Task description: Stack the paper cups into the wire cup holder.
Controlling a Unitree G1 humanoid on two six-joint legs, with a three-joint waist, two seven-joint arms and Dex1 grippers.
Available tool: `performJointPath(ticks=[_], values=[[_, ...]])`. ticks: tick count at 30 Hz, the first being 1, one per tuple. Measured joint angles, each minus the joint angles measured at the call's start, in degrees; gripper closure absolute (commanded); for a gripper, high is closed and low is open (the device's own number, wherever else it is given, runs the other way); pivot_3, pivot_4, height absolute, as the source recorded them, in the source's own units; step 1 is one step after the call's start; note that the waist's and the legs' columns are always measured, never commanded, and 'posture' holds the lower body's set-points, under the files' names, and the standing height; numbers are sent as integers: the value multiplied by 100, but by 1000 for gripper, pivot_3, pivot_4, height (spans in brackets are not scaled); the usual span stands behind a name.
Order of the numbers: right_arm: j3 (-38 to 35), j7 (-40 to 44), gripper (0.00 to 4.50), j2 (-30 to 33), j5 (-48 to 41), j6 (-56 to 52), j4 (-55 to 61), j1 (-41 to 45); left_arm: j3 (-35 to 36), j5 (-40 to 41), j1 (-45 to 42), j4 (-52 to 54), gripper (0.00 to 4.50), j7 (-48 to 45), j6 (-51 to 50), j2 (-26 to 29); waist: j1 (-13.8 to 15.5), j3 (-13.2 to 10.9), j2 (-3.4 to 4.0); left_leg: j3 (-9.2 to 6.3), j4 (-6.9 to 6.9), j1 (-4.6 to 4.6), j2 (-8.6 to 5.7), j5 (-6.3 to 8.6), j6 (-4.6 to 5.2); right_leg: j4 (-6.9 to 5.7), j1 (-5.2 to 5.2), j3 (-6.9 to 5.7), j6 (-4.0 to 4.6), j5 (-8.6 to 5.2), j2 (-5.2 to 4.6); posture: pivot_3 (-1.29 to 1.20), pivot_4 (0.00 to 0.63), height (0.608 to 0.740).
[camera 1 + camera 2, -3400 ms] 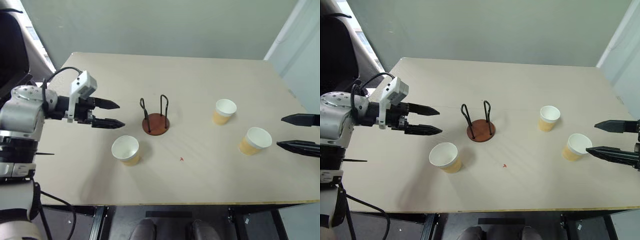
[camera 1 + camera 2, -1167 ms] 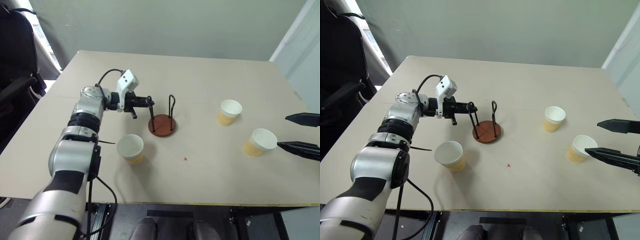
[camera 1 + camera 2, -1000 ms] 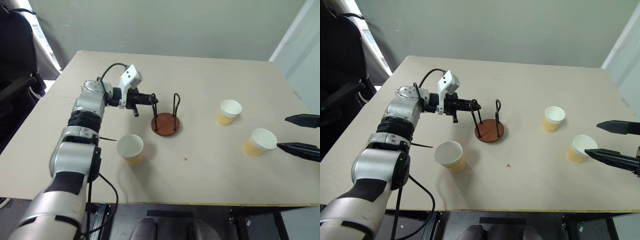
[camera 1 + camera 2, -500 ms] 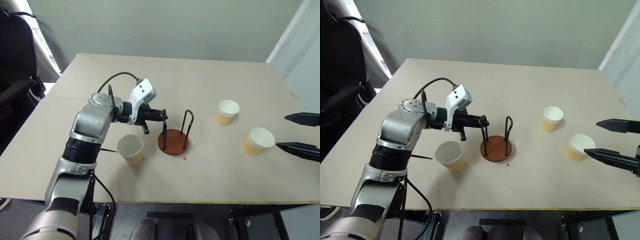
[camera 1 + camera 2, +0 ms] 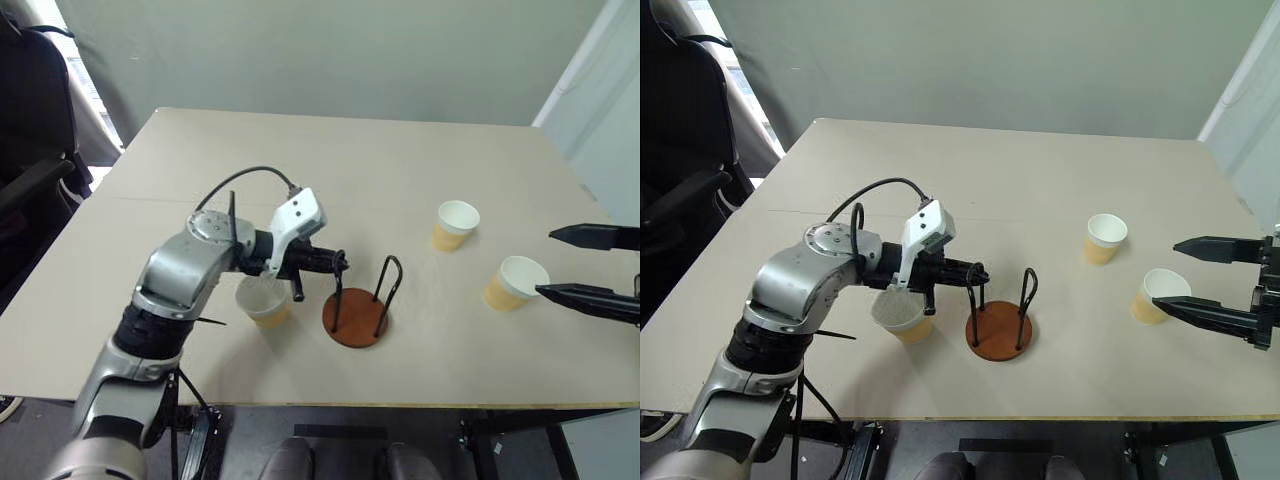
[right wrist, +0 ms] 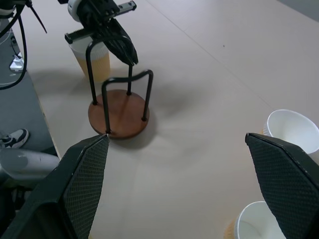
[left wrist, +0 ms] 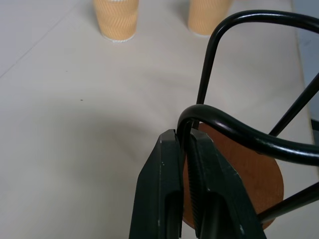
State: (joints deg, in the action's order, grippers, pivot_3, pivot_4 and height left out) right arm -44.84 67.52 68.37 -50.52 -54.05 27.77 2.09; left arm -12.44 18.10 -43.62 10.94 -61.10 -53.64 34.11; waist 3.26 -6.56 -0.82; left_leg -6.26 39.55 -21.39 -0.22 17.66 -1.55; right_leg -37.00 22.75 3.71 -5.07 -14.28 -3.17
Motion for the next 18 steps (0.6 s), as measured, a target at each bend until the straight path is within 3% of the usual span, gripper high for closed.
performJointPath(ticks=[18], values=[[105,-100,51,30,-111,2,-7,112,-481,10,374,491,4470,422,297,76,5,0,0,2,-9,14,-5,1,-2,3,-13,3,5,-2,-3,0,150,740]])
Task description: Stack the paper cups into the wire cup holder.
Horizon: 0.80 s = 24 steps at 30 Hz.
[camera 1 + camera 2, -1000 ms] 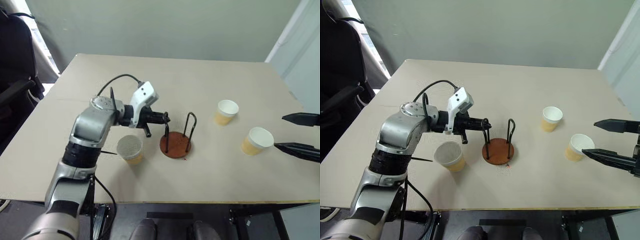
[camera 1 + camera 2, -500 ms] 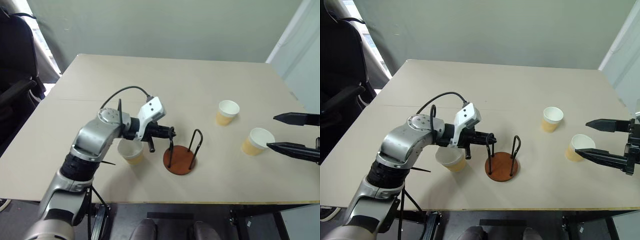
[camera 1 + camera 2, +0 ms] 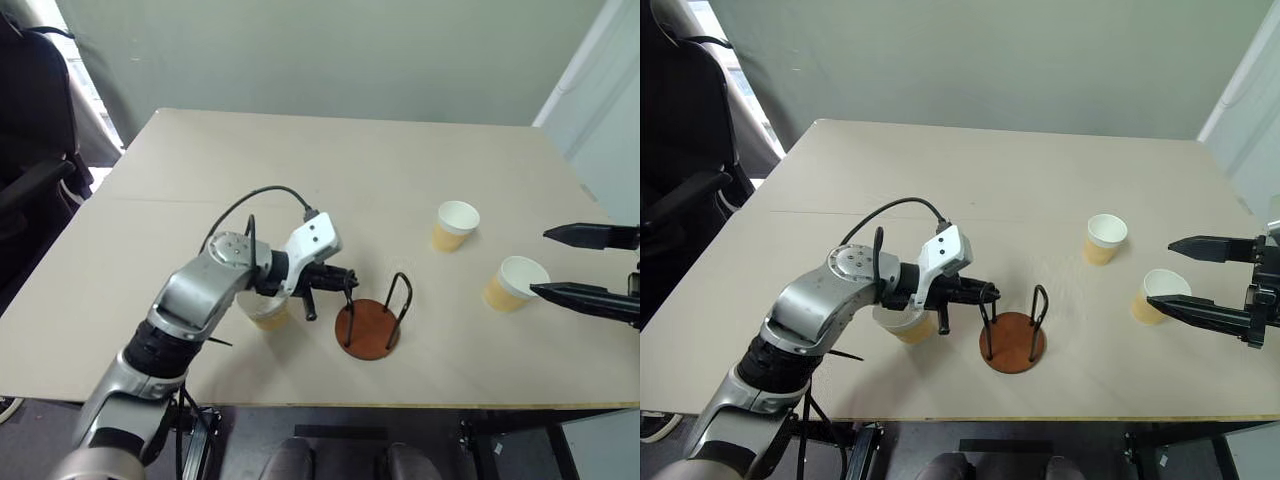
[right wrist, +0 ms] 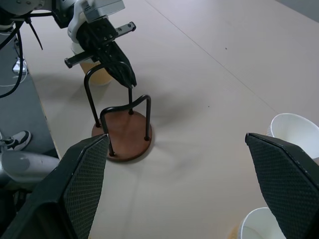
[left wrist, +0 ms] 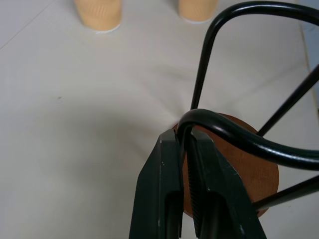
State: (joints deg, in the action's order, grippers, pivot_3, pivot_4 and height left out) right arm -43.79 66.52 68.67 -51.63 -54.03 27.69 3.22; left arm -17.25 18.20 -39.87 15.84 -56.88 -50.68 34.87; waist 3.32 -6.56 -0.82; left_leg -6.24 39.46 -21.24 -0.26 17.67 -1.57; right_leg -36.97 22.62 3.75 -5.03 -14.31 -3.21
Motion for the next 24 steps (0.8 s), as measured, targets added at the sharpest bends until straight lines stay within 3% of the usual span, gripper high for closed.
performJointPath(ticks=[5,12,18,24], values=[[70,1,51,5,4,54,-14,28,-212,-9,148,24,2965,81,-77,118,-16,-1,0,10,-29,30,1,0,-1,3,-14,6,9,-5,-1,0,150,740],[232,7,51,4,15,129,-17,25,-271,-6,131,27,339,10,-20,326,-9,-2,0,9,-39,27,2,1,-3,10,-10,5,12,-7,0,0,150,740],[654,227,51,284,749,582,-156,-344,3,309,-149,24,339,-458,202,540,-6,-4,-2,6,-39,26,5,3,-6,11,-10,6,12,-7,-2,0,150,740],[1502,323,51,617,1641,1277,-727,-279,607,571,-411,-81,339,-1151,811,1112,-23,-5,0,6,-46,25,8,5,-7,9,0,11,12,-7,0,0,150,740]])
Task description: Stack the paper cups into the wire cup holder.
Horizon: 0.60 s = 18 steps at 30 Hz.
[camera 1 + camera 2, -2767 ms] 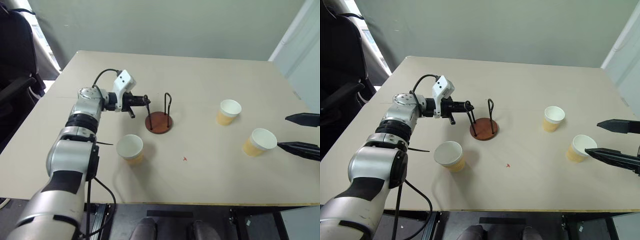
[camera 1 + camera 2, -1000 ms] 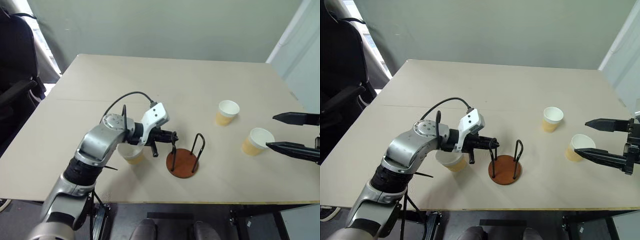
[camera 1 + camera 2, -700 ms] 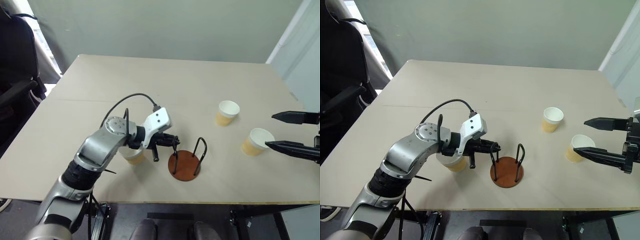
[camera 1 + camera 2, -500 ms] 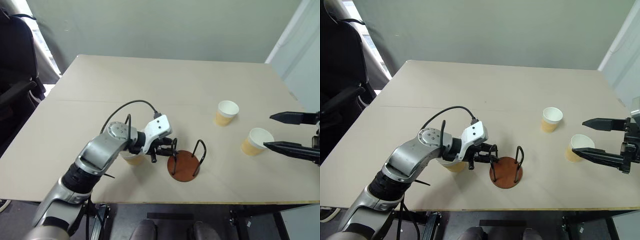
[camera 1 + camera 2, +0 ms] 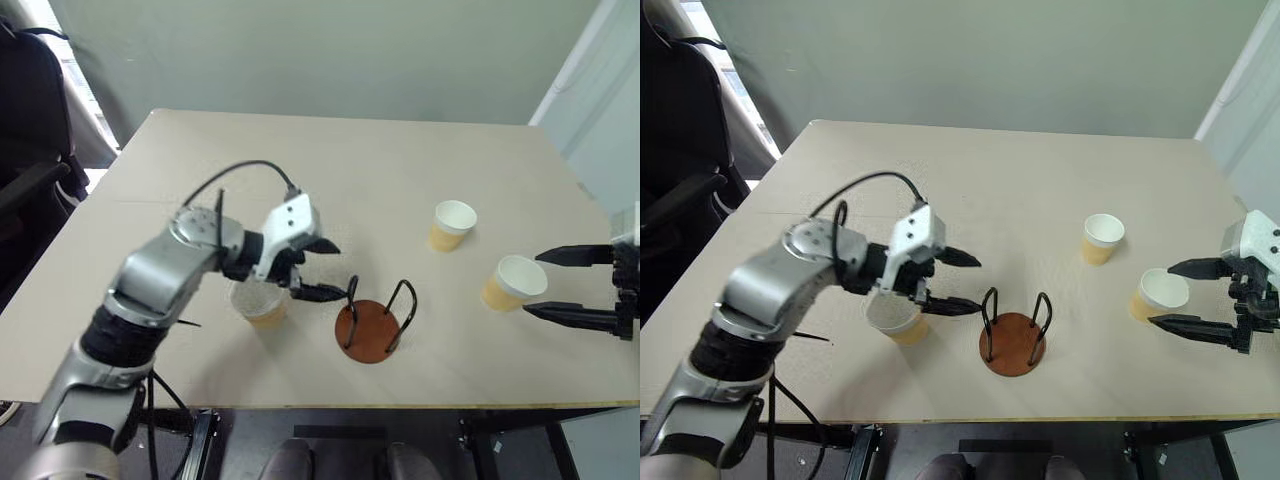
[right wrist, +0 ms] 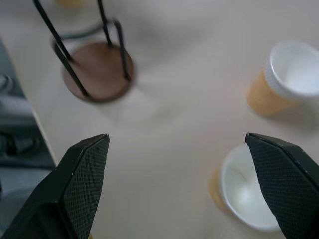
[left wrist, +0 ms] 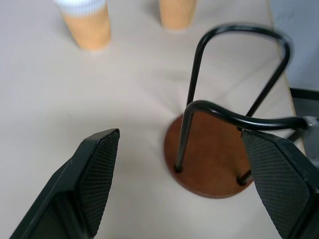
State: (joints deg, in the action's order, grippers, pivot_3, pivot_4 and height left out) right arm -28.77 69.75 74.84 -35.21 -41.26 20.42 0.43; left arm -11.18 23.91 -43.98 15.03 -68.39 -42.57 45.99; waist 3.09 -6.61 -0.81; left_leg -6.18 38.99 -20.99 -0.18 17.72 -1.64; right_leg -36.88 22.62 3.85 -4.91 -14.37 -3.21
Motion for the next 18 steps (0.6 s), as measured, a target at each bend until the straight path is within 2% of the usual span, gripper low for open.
performJointPath(ticks=[8,15,18], values=[[2133,-17,51,-78,1130,805,-1039,1394,1127,440,94,-433,339,-1051,487,1376,-97,-2,3,-1,-18,-20,8,1,-2,1,35,1,0,0,1,0,150,740],[3195,263,51,-218,1850,1112,-1449,1847,1775,1048,480,-344,339,-1327,202,1931,-49,-1,4,-9,-18,-82,10,0,-4,-4,95,-6,5,3,-4,0,150,740],[3465,383,615,-233,2071,1206,-1509,1885,1934,1258,500,-225,300,-1334,28,2057,-58,-1,4,-6,-16,-91,12,0,-5,-5,103,-7,10,8,-4,0,150,740]])
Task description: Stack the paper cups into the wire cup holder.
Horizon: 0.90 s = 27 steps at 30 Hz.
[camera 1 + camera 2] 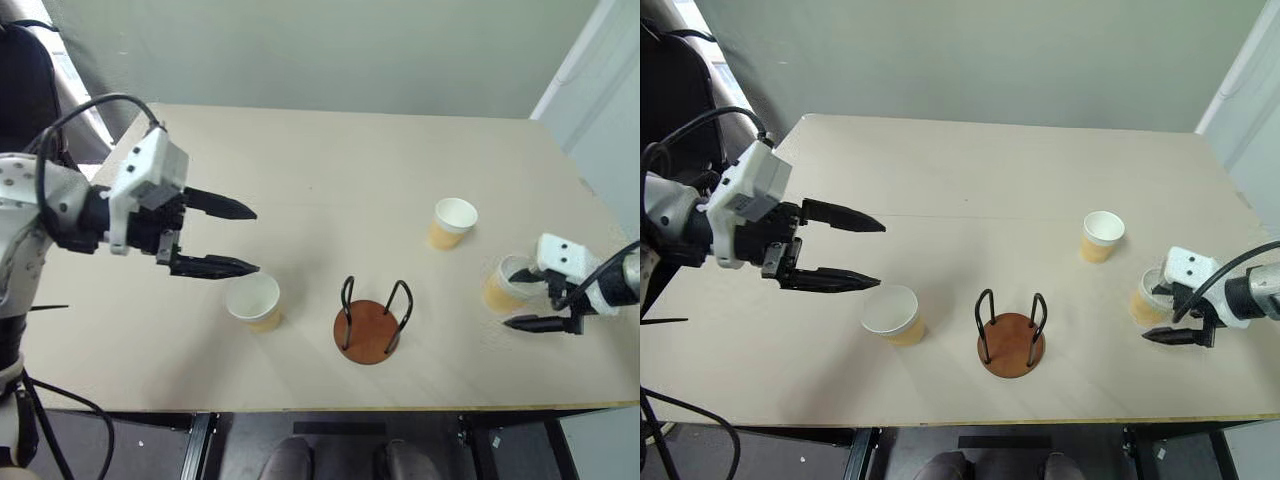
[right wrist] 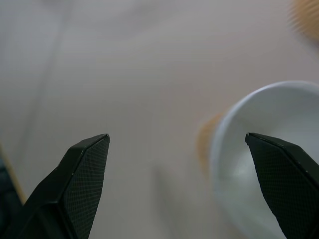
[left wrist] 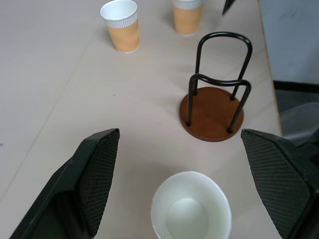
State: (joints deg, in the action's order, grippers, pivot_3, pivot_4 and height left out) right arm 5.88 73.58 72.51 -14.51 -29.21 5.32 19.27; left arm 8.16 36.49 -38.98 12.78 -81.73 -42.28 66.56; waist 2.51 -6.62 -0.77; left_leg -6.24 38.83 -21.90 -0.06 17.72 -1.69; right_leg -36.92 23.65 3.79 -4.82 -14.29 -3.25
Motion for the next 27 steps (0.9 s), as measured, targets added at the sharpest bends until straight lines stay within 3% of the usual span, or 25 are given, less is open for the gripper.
performJointPath(ticks=[7,11,18,23,27], values=[[163,21,3147,-309,300,186,-30,436,109,244,162,185,300,123,-128,54,-51,0,0,2,3,5,5,-5,-8,-7,4,0,5,3,1,0,150,740],[213,201,4463,121,695,369,189,486,111,263,184,184,300,194,-120,145,-39,-1,1,0,0,0,5,-4,-8,-4,5,-2,9,6,0,0,150,740],[-269,1033,4463,465,-195,76,1170,1027,110,227,137,154,300,191,-15,287,-70,-3,6,9,-6,-3,5,-4,-14,-1,17,6,12,5,3,0,150,740],[-909,1295,4463,88,-1705,-573,1323,3078,106,213,157,92,300,190,61,330,-94,-3,6,3,-15,1,15,-11,-24,-1,23,6,24,-1,22,0,150,740],[-762,1212,4463,-668,-2367,-984,1453,4034,64,205,160,86,300,212,112,293,-116,-3,7,-3,-15,2,17,-15,-24,-2,25,0,31,-4,23,0,150,740]])
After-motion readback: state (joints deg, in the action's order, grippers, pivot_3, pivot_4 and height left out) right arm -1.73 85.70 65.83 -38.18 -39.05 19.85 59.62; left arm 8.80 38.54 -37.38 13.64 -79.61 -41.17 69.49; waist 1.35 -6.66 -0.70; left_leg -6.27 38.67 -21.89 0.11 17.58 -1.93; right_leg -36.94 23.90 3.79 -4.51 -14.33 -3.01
